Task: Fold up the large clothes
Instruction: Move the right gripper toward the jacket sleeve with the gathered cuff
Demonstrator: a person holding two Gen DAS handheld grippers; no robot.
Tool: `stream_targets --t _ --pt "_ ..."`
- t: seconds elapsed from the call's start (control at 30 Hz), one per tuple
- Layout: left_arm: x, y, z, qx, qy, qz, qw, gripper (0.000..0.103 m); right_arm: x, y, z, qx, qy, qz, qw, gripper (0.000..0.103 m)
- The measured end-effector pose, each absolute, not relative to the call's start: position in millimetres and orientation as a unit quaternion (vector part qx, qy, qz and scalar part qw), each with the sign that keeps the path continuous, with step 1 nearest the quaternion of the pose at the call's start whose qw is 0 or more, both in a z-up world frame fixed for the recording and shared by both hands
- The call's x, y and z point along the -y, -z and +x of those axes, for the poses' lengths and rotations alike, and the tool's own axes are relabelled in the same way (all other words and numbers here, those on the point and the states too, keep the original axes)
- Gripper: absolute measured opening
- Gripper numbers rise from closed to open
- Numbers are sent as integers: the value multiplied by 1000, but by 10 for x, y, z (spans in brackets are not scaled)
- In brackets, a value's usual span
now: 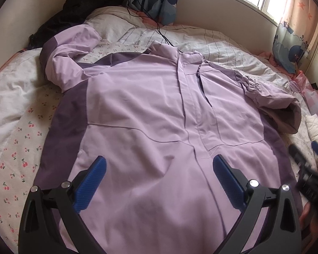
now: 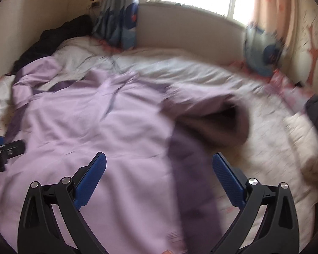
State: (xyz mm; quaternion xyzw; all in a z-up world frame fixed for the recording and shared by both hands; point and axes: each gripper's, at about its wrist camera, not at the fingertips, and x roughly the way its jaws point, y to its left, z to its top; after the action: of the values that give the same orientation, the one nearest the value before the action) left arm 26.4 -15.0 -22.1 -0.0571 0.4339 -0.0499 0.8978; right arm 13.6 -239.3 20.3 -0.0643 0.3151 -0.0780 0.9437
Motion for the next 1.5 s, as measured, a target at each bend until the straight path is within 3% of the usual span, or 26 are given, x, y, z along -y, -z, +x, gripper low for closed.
stream_targets --t 0.13,0.37,0.73,0.9,1.23,1.5 --pt "202 246 296 -441 60 -53 894 96 2628 -4 229 -360 67 16 931 97" --pt "208 254 289 -443 55 -50 893 96 2121 151 230 -370 38 -65 926 97" --pt "230 294 305 -450 54 -45 890 96 1996 202 238 -378 22 -61 924 97" --pt "247 310 321 -452 55 -43 889 96 1981 111 216 -366 22 -75 927 97" --pt "239 323 381 -456 59 -52 886 96 2137 -382 777 -339 49 -201 918 97" --pt "261 370 401 -464 58 -54 882 96 1951 -161 635 -383 30 -125 915 97"
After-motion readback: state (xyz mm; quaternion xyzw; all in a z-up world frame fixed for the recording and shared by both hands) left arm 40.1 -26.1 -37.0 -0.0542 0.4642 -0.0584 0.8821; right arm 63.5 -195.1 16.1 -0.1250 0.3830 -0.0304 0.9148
